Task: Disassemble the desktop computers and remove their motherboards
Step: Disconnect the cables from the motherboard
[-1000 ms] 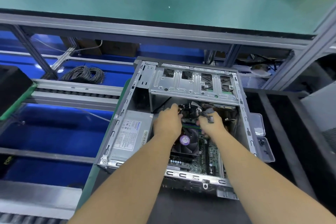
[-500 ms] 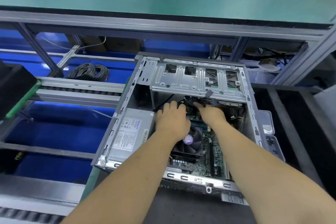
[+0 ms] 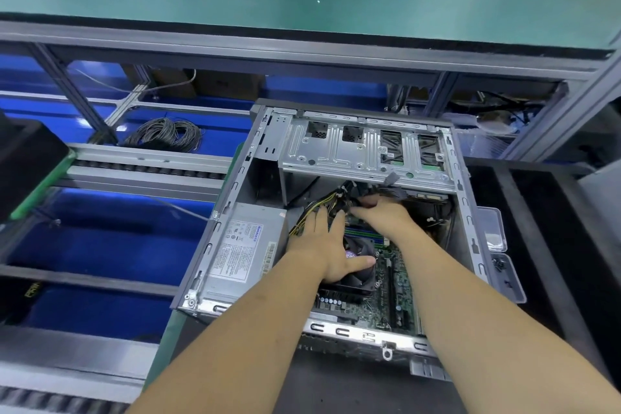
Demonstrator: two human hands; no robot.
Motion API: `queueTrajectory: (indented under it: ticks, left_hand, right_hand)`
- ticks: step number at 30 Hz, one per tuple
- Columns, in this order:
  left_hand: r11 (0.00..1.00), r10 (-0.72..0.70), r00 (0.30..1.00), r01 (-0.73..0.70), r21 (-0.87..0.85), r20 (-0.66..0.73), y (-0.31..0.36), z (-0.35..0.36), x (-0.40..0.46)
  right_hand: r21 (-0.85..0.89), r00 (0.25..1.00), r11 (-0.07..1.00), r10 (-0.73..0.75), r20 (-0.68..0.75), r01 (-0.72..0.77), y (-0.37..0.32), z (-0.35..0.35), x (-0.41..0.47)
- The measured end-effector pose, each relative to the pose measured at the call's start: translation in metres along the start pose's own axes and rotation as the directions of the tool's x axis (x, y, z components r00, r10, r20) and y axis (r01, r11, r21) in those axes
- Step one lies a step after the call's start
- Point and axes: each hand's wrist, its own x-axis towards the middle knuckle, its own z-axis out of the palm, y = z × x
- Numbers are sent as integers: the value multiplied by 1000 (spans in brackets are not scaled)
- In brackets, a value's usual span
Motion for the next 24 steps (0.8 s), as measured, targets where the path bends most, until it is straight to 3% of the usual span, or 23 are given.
queueTrajectory:
  ticks: [3, 8, 13, 24]
  left_hand:
    - [999, -23, 996, 20, -27, -85, 1, 3, 4]
    - [999, -14, 950, -1, -47, -312, 5, -2, 8]
    - [996, -35, 969, 53, 70, -245, 9, 2, 9]
    - [994, -106, 988, 108, 10, -114, 7, -4, 10]
  right_hand:
    - [-121, 996, 991, -63, -62, 55, 0, 5, 0]
    - [-216, 998, 976, -39, -58, 25, -2, 7, 10]
    - [-270, 994, 959, -98, -42, 83, 2, 10, 15]
    - [-278, 983, 952, -158, -97, 125, 2, 12, 6]
